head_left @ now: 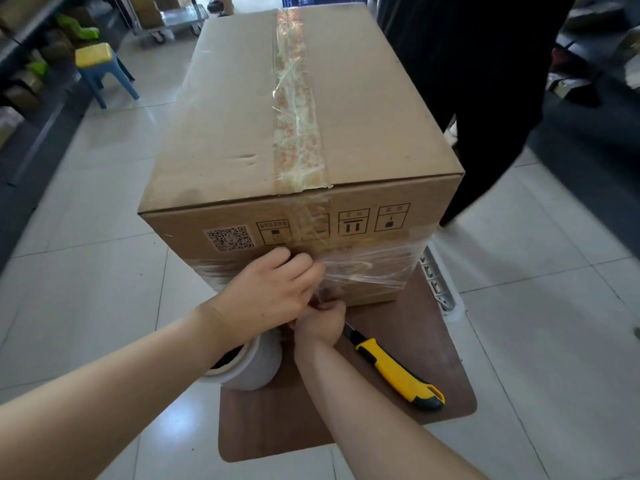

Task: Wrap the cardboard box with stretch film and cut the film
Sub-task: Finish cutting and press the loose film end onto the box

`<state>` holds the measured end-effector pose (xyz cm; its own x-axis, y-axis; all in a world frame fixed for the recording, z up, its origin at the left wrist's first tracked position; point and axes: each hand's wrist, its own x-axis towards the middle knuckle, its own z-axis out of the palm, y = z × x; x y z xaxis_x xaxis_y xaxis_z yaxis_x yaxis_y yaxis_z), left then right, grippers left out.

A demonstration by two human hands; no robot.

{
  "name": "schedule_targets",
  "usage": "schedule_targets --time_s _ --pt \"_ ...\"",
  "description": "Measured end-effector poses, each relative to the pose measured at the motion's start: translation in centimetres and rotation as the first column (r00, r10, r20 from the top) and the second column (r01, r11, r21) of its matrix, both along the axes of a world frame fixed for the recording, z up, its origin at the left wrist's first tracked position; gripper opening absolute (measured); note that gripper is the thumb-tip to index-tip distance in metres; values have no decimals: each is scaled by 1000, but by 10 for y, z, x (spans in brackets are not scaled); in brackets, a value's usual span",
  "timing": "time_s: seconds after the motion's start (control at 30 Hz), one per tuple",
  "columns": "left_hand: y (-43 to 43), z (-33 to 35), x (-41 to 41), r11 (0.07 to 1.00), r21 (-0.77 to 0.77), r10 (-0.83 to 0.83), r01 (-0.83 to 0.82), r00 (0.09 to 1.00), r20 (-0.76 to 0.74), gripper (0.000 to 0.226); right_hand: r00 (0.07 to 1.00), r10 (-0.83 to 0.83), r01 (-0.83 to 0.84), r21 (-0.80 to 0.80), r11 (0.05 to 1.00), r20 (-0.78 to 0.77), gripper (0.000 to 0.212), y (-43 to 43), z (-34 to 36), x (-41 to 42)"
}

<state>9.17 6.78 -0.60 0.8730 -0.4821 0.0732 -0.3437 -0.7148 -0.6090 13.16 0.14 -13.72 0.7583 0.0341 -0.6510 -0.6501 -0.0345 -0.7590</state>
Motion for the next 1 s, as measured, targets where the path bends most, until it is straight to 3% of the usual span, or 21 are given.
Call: schedule_targets --time_s 0.1,0.2,0.27,0.4,0.5,0.6,0.7,0.77,0.87,1.0 --pt "-1 8 -8 999 40 7 -7 1000 5 70 981 192 -191 -77 979 15 17 -13 1 4" --pt "-1 11 -12 999 48 21 -20 999 -35 71 889 455 -438 -198 877 49 7 -43 7 10" --pt "1 15 -11 1000 6 29 -29 998 -51 57 875 453 -414 -220 883 174 16 -60 9 14" --pt "-3 18 -11 997 -72 26 -33 995 -96 46 823 386 -427 8 904 417 18 -65 20 17" --pt "-17 7 -13 988 -152 -14 -12 985 -170 42 820 374 -403 -26 915 433 21 -57 22 22" --pt "-35 -10 -9 952 -271 31 -143 925 -380 48 889 291 -362 152 920 354 26 -55 17 21" --pt "-33 -15 3 780 -384 200 -494 779 -594 46 834 385 -440 55 896 396 29 -61 7 16" --pt "-23 -17 9 667 -414 258 -620 713 -652 40 798 470 -512 14 859 377 23 -62 5 16" --pt "-19 -22 11 511 -526 298 -680 714 -633 33 788 516 -547 -3 837 336 18 -56 9 18" --pt "-23 -18 7 210 -664 349 -718 690 -635 31 756 585 -600 -46 799 294 22 -53 17 18"
